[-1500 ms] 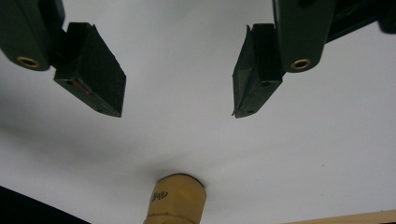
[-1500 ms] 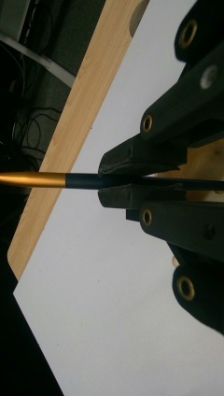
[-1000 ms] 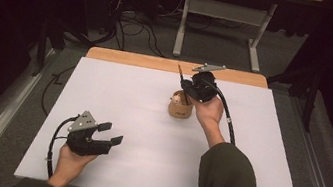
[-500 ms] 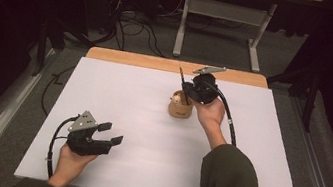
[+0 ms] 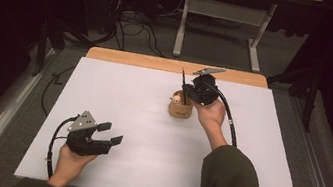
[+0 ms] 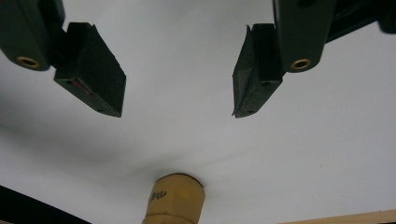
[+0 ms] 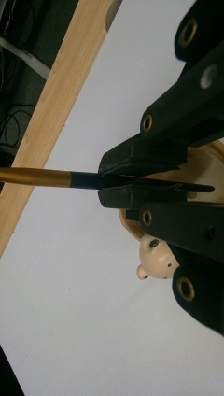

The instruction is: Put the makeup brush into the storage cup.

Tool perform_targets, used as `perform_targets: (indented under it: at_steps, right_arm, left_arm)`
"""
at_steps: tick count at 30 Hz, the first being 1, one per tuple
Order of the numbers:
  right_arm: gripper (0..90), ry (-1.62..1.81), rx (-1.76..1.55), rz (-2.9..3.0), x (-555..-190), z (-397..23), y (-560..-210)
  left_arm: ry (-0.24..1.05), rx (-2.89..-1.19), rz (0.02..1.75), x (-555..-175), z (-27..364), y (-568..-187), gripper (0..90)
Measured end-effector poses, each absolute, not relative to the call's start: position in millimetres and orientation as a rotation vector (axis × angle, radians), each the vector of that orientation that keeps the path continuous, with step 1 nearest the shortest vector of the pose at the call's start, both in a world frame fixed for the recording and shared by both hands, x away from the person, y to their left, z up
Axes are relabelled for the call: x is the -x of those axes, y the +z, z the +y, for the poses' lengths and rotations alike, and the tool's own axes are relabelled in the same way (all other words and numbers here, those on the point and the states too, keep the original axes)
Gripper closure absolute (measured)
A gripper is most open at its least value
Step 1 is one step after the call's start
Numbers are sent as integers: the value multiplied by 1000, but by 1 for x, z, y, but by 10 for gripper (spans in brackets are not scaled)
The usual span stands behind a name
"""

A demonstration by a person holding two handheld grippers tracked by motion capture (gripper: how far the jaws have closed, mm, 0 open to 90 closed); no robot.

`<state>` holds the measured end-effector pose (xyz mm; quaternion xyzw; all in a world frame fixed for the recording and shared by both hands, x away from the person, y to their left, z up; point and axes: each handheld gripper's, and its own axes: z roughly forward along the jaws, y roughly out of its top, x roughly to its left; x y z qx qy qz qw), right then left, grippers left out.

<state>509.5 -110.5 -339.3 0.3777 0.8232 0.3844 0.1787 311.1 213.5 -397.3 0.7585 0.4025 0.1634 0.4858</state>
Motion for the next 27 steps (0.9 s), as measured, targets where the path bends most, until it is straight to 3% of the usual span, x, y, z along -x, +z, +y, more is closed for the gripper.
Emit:
perform_targets:
  at_steps: [11, 14, 27]
  right_arm:
    - [842, 1067, -1073, 2342, -508, -110, -344]
    - [780, 1086, -1079, 2346, -508, -111, -344]
    - [697, 1130, -1064, 2322, -497, -120, -338]
  left_arm:
    - [398, -1843, 979, -311, 213, -397, 354]
    - [398, -1848, 979, -311, 213, -398, 354]
    - [397, -1849, 981, -311, 212, -398, 354]
